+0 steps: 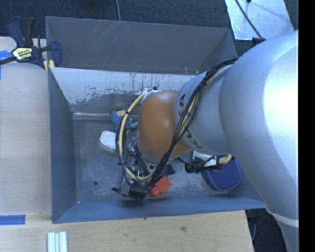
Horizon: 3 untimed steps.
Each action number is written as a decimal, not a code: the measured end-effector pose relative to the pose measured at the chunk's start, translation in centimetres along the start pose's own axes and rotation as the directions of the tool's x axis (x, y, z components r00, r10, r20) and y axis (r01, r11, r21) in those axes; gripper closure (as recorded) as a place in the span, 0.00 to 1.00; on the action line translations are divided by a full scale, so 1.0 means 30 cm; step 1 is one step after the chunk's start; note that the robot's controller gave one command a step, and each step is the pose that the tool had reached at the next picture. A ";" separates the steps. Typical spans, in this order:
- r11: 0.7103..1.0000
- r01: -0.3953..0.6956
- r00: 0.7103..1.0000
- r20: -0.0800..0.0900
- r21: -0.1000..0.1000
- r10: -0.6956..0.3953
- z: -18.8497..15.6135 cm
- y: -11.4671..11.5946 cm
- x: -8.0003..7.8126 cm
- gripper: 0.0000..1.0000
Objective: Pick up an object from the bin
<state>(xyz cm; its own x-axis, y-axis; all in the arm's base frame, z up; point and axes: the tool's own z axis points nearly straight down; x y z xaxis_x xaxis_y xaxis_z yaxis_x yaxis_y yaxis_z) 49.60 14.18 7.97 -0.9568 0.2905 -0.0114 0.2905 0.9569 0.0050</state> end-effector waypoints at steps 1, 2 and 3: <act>1.000 0.005 1.000 -0.005 -0.001 -0.005 0.002 0.010 0.008 1.00; 1.000 -0.007 1.000 -0.005 -0.001 0.007 -0.009 0.002 0.029 1.00; 1.000 0.020 1.000 -0.001 0.000 -0.020 -0.508 -0.073 -0.034 1.00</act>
Offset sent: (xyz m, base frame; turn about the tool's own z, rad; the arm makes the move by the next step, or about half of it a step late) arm 0.0000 0.0000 0.0000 0.0000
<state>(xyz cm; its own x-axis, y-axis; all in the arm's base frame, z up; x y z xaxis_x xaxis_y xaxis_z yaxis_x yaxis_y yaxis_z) 49.75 11.78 23.20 -0.9624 0.2715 -0.0101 0.2715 0.9624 0.0048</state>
